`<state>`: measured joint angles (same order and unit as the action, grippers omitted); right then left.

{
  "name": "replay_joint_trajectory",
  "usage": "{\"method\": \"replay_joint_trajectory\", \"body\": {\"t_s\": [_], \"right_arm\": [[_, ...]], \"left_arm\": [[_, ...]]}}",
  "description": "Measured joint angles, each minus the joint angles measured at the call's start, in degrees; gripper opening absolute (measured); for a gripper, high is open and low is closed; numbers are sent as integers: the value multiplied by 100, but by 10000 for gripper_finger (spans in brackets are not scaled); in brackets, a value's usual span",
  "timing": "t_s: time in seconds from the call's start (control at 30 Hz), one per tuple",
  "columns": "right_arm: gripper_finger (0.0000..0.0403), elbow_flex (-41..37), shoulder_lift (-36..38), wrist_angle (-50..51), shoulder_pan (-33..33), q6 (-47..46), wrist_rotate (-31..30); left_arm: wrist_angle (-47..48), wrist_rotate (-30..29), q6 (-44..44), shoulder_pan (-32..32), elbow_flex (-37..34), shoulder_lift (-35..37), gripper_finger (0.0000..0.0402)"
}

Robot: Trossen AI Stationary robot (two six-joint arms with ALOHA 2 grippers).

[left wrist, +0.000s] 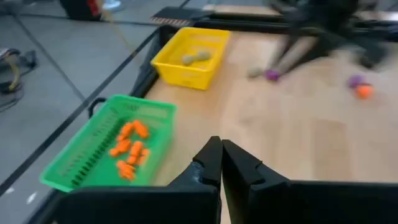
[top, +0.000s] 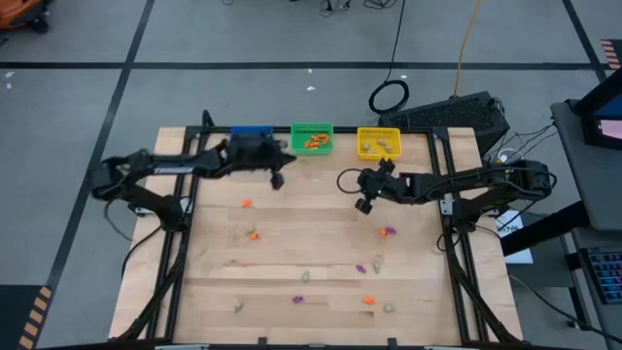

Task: Sort Halloween decoration
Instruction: Put the grey skull toy into the yellow basket

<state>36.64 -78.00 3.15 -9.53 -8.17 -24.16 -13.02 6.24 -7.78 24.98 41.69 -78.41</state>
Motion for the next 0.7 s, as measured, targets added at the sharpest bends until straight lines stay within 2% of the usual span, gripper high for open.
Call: {"method": "replay_joint_trajectory", "body": {"t_s": [0.2,0.33,0.5,0.7], "right_arm": [[112,282,0,1495,-706,-443,70],[142,463,0,2065,-1224,-379,668],[155,516,-51,2267,-1861,-253,1493],[155,516,-305,2253,-2159,-30,1695]], "left_arm": [[-835,-5,142,-510,-1177,1015,10],[-1293,-22,142,-726,-1843,1467,10],[-1809,-28,143,-829,-2499,1866,10],[-2100,-37,152,-827,-2904,2152,10]]}}
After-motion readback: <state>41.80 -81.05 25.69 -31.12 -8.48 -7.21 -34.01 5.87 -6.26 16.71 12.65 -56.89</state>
